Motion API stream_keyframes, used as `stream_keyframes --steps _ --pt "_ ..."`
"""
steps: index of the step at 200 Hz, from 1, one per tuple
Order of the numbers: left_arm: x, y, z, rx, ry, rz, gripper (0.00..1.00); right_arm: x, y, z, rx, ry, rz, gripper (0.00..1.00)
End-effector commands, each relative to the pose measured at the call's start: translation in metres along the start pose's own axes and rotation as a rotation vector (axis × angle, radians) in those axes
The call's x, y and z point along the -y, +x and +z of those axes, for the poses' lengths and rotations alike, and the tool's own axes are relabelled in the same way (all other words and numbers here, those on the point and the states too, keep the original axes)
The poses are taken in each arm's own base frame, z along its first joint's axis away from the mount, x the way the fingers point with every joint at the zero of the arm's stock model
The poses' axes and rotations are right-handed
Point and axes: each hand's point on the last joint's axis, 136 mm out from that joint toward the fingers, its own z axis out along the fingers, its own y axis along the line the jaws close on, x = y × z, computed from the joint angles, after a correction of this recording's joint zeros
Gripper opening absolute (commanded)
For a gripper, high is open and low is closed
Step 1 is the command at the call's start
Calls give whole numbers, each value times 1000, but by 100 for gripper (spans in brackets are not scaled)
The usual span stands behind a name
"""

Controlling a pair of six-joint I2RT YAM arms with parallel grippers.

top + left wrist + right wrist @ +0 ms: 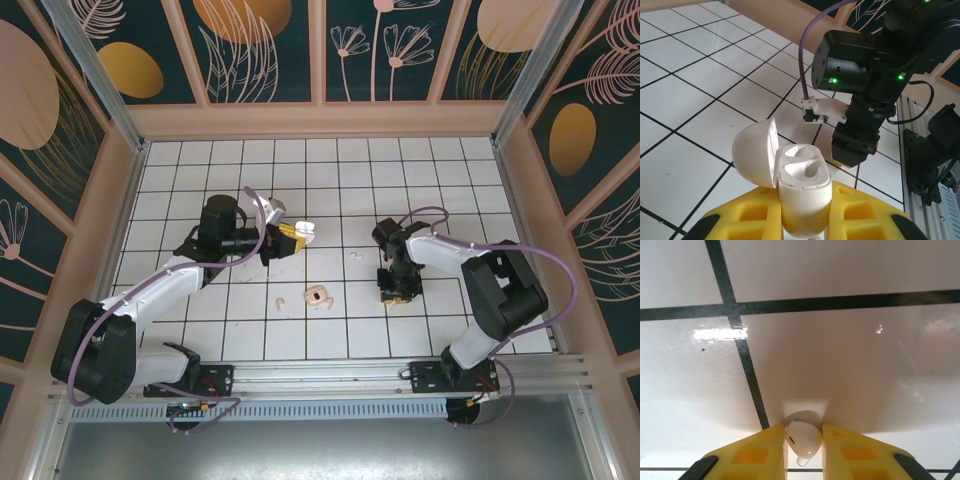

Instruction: Insert wireless bluetooth earbuds into charging case

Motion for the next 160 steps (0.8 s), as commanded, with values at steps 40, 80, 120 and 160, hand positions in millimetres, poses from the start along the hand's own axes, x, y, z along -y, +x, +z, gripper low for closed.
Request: stream_keyframes --steps 40,80,120,160 --pt "-5 -5 7 69 11 18 12 -28 -42 -39 315 -136 -48 22" --pt "6 -4 5 134 73 90 13 -74 -78 -105 616 -323 -190 22" --pt "10 -3 3 188 84 194 13 -119 -86 -174 885 -402 -398 23" --pt "9 0 5 188 83 232 13 -148 -75 -226 1072 -480 -519 22"
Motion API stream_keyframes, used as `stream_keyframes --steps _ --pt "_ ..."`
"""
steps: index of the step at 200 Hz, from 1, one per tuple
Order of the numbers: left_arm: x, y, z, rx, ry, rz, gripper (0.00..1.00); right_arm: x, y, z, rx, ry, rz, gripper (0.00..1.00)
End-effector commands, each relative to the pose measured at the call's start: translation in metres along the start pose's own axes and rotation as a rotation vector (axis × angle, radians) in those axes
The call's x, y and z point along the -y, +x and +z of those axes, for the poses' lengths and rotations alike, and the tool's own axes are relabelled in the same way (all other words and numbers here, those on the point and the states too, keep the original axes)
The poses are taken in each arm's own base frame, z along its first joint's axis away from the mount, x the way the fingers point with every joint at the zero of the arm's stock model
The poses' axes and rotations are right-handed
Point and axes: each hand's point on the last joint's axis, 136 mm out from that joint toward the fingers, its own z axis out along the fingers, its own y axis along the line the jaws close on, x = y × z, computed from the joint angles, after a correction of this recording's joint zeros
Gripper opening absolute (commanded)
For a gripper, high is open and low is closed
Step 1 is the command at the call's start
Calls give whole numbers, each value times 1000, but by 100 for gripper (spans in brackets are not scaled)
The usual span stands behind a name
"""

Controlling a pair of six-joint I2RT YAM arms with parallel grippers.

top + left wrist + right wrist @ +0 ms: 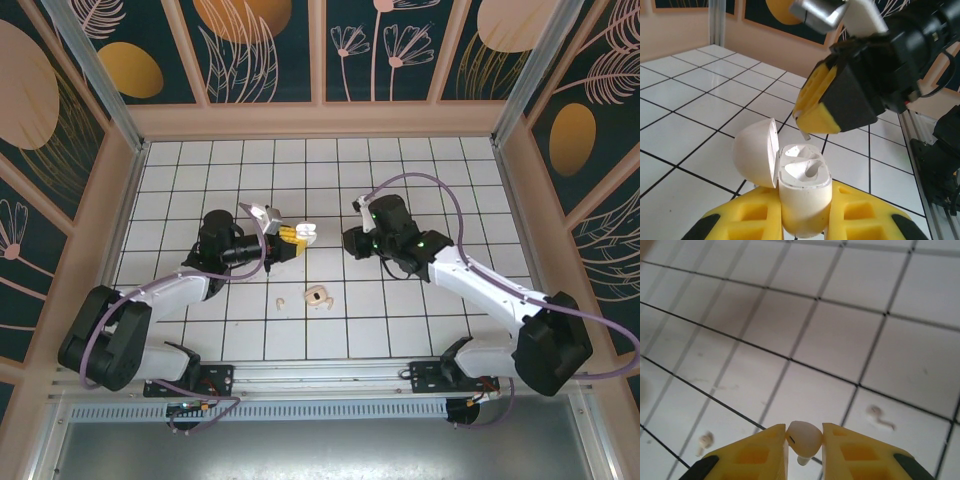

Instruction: Insert wireless bluetooth earbuds into charging case

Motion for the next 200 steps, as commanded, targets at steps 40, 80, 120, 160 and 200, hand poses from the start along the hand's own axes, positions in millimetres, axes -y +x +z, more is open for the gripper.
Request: stream_keyframes --steps 40,80,120,160,200 --pt "8 -7 -1 44 22 155 12 -64 -71 -42 317 -139 -187 22" --pt "9 -12 1 53 29 182 12 -89 -77 -48 359 -201 -221 22" --pt "11 -18 0 63 30 192 12 -97 -78 -42 366 -223 -221 22" --pt "11 -19 0 66 31 189 12 -101 -77 -33 355 -246 -220 23" --pt "12 -24 -1 78 28 192 12 -101 -72 -26 336 -249 -218 23"
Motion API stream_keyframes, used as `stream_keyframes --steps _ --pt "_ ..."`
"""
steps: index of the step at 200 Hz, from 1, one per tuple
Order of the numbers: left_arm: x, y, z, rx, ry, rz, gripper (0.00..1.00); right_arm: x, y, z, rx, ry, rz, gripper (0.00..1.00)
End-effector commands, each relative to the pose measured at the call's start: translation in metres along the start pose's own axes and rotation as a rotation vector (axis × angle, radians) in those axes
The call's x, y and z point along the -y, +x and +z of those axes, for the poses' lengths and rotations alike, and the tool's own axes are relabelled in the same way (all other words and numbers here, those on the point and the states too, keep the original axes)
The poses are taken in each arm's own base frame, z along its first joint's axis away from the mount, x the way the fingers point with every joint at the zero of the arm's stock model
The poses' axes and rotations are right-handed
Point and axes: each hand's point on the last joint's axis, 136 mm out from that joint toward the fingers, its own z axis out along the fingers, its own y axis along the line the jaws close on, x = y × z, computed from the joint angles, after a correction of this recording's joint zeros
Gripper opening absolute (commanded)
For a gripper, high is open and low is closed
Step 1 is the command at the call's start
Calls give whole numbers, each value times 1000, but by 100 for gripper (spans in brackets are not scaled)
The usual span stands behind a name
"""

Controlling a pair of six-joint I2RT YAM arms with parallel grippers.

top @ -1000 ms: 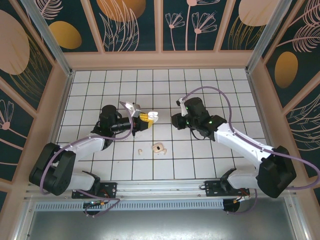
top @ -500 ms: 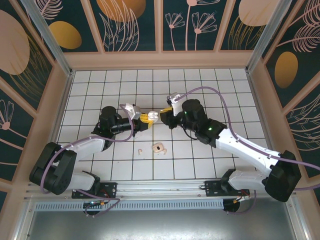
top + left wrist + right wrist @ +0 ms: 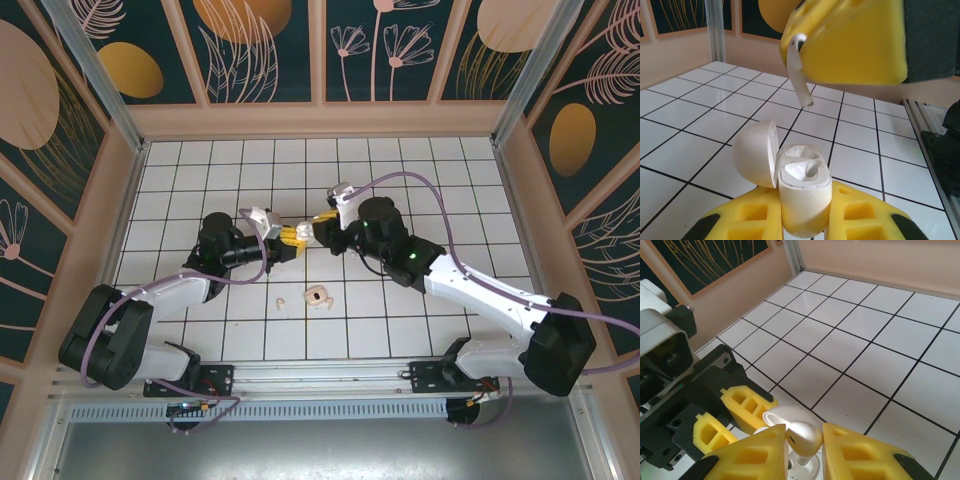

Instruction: Insert wireless bluetooth earbuds into charging case

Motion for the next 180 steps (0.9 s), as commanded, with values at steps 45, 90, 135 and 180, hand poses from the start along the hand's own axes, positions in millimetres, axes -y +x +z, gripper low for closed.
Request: stream_keyframes --steps 45,90,135,180 --pt "5 -29 0 69 16 68 12 -16 -13 4 46 -73 4 22" --pt "4 -31 0 74 5 60 12 -18 -6 8 25 -93 14 22" --pt "4 -36 -2 85 -4 63 12 -18 2 11 8 -99 22 22" --pt "3 -37 -2 90 -13 61 13 -22 6 10 -1 -127 35 22"
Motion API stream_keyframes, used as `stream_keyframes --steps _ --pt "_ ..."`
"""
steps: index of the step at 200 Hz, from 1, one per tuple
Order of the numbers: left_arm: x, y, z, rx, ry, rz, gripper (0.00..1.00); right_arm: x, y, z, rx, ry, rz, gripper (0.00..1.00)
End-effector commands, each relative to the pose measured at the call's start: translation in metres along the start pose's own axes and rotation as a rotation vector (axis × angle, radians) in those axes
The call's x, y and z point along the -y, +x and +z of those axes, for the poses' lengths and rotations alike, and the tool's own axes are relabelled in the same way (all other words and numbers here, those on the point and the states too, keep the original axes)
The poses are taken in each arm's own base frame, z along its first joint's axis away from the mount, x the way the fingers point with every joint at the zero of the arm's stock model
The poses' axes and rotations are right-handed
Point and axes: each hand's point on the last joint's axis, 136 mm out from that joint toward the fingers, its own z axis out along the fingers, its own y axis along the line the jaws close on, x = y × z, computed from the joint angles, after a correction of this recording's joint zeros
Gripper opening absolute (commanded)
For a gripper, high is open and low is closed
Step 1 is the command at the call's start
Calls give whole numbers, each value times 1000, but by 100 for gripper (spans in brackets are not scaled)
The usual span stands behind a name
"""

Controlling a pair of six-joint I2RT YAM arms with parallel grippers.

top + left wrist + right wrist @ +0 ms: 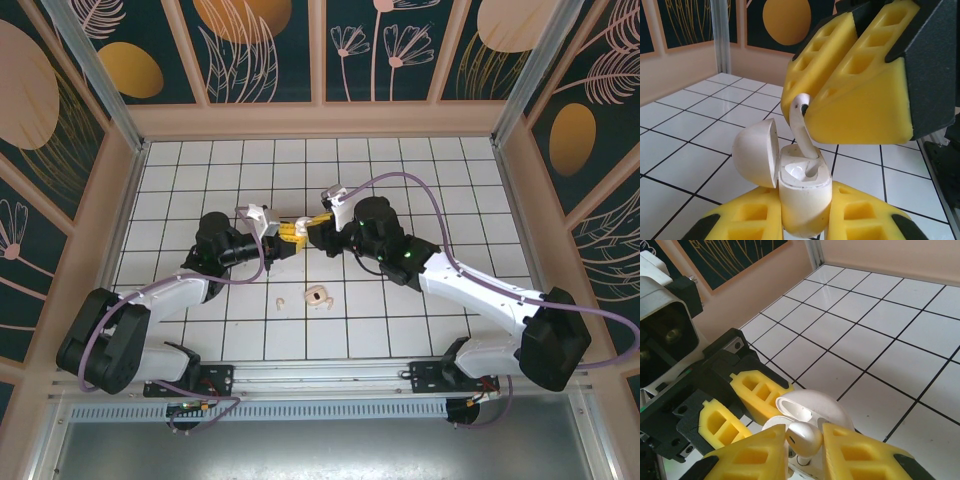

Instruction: Insert wireless bluetooth earbuds into charging case

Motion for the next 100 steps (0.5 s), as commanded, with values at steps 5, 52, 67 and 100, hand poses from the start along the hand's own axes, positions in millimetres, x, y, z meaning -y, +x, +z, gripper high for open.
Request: stream_keyframes --steps 5,52,67,100 --pt "3 -23 1 55 2 52 13 -8 2 3 10 -42 17 22" --pt "2 -26 0 63 -8 54 13 -11 10 1 -14 -62 29 22" --pt "2 -28 0 69 -6 57 13 -11 13 2 -23 -62 33 22" --pt "3 -29 -1 73 -4 60 13 -10 14 2 -24 -61 41 26"
